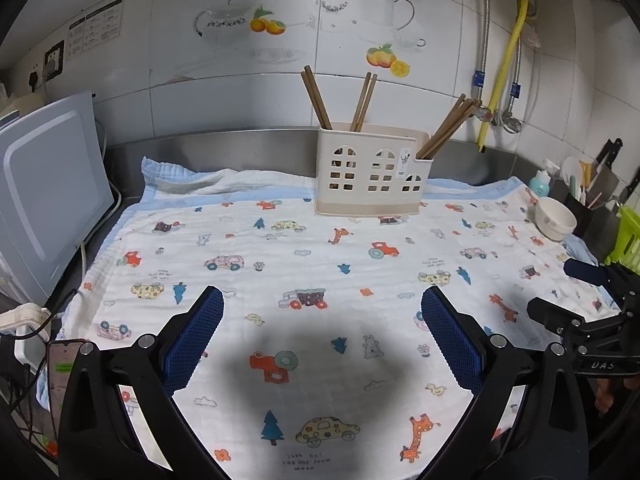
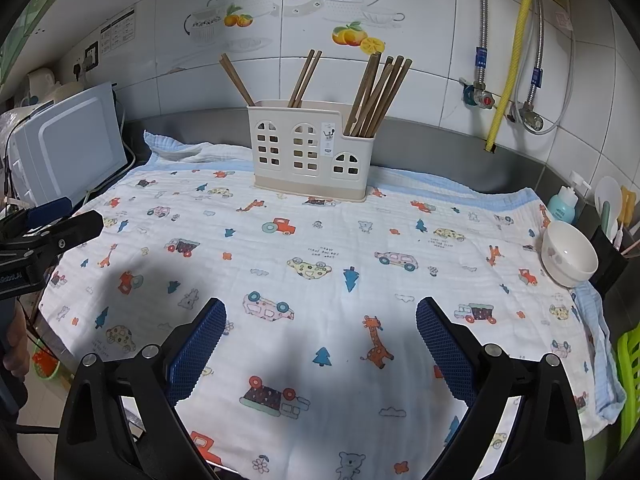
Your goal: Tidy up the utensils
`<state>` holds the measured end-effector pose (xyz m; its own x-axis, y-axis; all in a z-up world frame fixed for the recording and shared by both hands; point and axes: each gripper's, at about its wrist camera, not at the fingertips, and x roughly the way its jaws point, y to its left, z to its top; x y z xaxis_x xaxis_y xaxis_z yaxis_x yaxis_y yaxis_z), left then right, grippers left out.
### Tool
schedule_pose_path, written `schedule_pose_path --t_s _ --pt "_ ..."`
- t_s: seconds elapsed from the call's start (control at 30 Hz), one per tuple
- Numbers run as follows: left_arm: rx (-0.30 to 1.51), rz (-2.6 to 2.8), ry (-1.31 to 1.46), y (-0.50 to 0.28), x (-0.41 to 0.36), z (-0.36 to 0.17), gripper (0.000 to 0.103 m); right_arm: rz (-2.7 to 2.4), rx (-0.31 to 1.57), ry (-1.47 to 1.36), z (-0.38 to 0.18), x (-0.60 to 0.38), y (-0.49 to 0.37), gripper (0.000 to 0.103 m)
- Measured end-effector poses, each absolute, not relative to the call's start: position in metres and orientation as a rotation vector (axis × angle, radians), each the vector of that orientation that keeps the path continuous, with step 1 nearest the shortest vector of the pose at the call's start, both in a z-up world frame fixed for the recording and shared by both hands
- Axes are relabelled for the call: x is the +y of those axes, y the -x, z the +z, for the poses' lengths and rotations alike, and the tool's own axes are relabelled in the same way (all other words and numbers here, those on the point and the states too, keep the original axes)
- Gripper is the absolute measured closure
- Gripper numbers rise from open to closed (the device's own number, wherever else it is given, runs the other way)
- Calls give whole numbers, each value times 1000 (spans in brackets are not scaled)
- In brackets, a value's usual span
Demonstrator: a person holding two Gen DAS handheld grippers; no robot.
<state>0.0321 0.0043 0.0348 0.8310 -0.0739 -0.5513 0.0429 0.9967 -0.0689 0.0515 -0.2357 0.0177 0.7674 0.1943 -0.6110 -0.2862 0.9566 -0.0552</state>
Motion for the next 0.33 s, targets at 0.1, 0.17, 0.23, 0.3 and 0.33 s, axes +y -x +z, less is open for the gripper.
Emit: schedule_pose_path --t_s 0.1,0.17,0.23,0.3,0.33 --pt "599 -58 52 -34 5 34 5 262 647 147 17 -236 -50 10" --pt "605 -58 53 -35 5 33 5 263 647 146 17 -236 -49 10" --pt "607 -62 58 -35 5 33 5 263 647 146 17 -236 -50 10" --pt "608 -61 57 -35 5 33 5 262 647 147 17 -236 -50 10" --pt "607 -62 57 -35 5 33 5 262 647 147 17 -236 -49 10"
